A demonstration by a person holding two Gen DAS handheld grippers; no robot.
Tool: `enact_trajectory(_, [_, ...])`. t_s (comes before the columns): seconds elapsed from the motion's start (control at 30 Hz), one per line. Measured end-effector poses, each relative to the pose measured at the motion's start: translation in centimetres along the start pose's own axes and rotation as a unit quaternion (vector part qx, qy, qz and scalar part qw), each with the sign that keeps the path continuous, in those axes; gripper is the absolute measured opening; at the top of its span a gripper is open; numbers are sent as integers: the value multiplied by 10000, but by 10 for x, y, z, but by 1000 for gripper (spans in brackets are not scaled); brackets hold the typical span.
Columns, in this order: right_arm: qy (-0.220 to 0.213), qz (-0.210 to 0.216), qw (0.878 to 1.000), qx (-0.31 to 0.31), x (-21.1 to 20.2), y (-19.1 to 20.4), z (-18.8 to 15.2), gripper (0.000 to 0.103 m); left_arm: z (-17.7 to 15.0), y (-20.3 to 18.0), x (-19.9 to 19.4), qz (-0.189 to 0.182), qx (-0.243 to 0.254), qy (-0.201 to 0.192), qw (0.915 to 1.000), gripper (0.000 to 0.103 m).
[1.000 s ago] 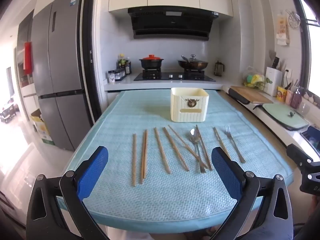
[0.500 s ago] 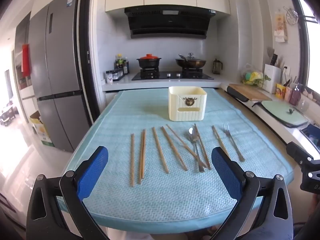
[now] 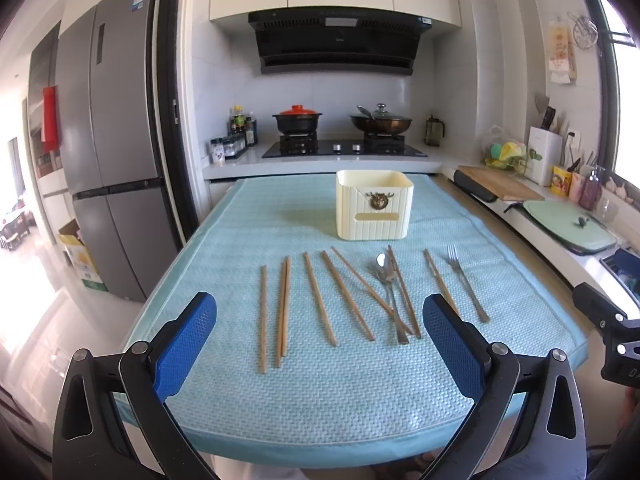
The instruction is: Organize utensils
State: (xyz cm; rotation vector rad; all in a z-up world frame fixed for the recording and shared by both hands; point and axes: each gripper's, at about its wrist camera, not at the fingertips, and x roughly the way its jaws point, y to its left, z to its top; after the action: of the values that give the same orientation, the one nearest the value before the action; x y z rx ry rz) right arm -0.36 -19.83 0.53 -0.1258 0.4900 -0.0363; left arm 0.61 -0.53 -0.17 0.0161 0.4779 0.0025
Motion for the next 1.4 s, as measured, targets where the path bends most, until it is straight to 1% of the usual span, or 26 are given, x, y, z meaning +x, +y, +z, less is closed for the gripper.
enact_trajectory(0.5, [1, -5, 10000, -17, 1, 1, -1, 103, -4, -1, 2, 10, -10, 17, 10000, 103])
enact_trajectory(1.4, [-99, -35, 9999, -14, -2, 0, 2, 103, 0, 2, 0, -12, -27, -48, 10000, 103])
